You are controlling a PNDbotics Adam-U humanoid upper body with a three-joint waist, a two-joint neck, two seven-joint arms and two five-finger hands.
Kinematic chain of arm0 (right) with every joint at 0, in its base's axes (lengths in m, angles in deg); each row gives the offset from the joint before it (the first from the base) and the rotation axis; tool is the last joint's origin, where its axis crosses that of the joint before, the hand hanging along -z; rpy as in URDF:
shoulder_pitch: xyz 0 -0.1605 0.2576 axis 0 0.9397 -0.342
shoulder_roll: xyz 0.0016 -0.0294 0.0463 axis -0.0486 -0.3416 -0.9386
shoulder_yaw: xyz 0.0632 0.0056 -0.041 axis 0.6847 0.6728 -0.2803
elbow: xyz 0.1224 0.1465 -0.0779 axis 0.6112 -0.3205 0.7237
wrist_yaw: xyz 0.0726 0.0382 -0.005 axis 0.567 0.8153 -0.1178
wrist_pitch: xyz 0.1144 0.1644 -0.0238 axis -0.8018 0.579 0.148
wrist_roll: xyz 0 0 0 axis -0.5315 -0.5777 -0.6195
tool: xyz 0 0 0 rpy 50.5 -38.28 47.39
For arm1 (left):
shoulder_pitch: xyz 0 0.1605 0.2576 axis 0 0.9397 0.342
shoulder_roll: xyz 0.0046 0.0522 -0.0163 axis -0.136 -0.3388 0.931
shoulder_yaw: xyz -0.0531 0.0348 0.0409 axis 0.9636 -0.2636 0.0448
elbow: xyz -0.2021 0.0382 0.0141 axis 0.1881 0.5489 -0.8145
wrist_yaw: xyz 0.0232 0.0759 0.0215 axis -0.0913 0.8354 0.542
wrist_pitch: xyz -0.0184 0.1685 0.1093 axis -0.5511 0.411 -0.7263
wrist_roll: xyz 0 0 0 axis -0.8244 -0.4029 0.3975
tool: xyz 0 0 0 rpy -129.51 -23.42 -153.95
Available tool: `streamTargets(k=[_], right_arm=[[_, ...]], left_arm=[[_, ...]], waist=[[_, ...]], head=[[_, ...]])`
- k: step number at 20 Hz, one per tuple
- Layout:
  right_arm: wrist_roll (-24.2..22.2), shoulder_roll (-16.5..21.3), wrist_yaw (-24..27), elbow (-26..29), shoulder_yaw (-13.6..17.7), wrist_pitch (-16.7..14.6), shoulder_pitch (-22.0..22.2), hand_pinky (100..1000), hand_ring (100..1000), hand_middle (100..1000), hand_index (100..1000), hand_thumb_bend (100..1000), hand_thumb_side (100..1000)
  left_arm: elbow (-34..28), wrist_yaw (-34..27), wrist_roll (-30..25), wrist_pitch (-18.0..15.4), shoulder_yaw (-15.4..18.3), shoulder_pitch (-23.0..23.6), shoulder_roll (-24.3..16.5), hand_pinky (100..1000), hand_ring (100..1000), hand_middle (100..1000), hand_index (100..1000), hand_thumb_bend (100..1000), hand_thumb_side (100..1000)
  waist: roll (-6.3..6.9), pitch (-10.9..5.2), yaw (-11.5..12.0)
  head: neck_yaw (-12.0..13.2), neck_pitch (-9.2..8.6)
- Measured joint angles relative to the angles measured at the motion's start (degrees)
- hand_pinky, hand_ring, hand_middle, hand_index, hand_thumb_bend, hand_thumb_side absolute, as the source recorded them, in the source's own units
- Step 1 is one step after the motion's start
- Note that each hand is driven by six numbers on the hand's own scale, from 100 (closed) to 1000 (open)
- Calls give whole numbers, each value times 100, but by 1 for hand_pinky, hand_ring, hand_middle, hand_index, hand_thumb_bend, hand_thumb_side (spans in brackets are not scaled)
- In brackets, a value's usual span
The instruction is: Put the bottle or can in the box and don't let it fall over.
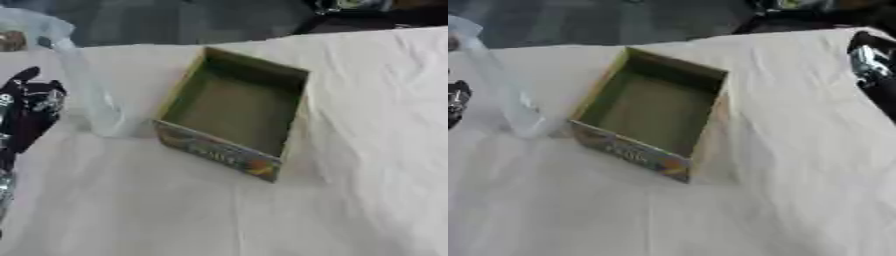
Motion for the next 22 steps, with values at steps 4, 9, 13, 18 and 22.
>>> streamTargets(k=[4, 9, 13, 18, 22], right_arm=[[23, -2, 1, 0, 19, 37, 45, 910, 926, 930, 966, 100, 549], [23, -2, 13, 0, 36, 75, 46, 909, 924, 929, 965, 100, 551], [22, -8, 40, 0, 37, 104, 46, 889, 902, 921, 964, 100, 550], [-7, -22, 42, 0, 14, 155, 41, 887, 900, 921, 962, 100, 547], [-29, -42, 42, 0, 10, 181, 40, 887, 899, 920, 961, 100, 547]], left_arm=[[-77, -22, -29, -1, 1, 21, -58, 1000, 805, 682, 938, 100, 560], [-69, -47, -8, 54, 1, 12, -95, 1000, 805, 684, 938, 100, 569], [-22, -55, -15, 68, -1, -43, -138, 1000, 794, 671, 932, 100, 572], [71, -127, -97, 38, -11, -171, -188, 1000, 802, 680, 937, 100, 581], [198, -163, -198, 33, -48, -312, -207, 1000, 810, 689, 942, 100, 585]], waist=[[-1, 1, 63], [-2, 8, 90], [-4, 10, 98], [-35, 11, 89], [-42, 12, 77]], head=[[-19, -45], [-37, -43], [-46, -30], [-183, 10], [-215, 11]])
